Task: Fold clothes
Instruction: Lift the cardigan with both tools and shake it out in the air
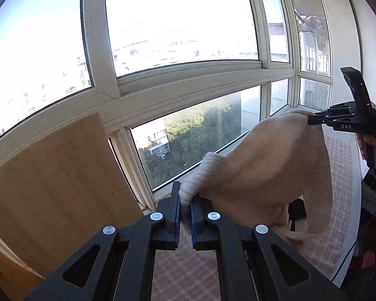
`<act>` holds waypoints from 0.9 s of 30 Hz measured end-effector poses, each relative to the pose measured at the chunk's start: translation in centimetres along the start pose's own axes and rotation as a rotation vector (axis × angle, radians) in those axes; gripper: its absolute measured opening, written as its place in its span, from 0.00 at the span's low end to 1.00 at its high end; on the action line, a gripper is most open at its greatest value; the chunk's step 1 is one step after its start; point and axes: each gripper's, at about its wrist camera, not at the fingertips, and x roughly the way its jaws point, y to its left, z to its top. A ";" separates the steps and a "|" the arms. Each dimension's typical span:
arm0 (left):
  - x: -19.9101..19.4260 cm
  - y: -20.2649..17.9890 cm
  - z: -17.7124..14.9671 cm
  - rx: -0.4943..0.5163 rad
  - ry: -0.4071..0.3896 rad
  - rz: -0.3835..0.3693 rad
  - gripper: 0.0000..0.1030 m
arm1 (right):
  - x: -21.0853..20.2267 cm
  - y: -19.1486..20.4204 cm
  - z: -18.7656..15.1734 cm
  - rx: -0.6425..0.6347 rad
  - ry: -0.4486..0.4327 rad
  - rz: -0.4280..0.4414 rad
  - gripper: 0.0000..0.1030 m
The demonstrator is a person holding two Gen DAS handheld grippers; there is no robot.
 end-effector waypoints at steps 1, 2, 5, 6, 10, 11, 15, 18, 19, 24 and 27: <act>-1.5 1.1 0.4 -0.002 -0.018 0.009 0.05 | -1.3 1.3 1.0 -0.017 -0.022 -0.010 0.08; -3.1 2.0 0.7 0.004 -0.035 0.019 0.05 | -2.6 2.7 2.1 -0.035 -0.044 -0.020 0.08; -8.2 4.3 1.2 0.036 -0.081 0.054 0.05 | -6.9 6.7 4.8 -0.078 -0.114 -0.050 0.08; -9.8 4.9 1.5 0.049 -0.091 0.064 0.05 | -8.4 8.0 5.6 -0.086 -0.137 -0.059 0.08; -17.0 7.3 2.5 0.097 -0.139 0.088 0.05 | -13.7 12.7 7.7 -0.094 -0.207 -0.093 0.08; -18.8 7.8 2.7 0.111 -0.152 0.098 0.05 | -14.9 13.8 8.1 -0.094 -0.222 -0.100 0.08; -26.0 9.3 3.0 0.160 -0.205 0.134 0.05 | -19.8 17.9 8.6 -0.082 -0.297 -0.131 0.07; -30.5 9.8 2.4 0.205 -0.218 0.156 0.05 | -23.4 20.1 8.4 -0.059 -0.360 -0.139 0.03; -31.3 9.8 2.1 0.225 -0.211 0.173 0.05 | -24.5 20.6 8.4 -0.044 -0.378 -0.127 0.03; -28.9 11.6 -1.9 0.245 -0.061 0.175 0.06 | -20.4 24.0 6.5 -0.022 -0.199 0.002 0.03; -23.7 13.3 -7.2 0.236 0.094 0.153 0.05 | -11.1 28.2 1.2 -0.065 0.029 0.144 0.04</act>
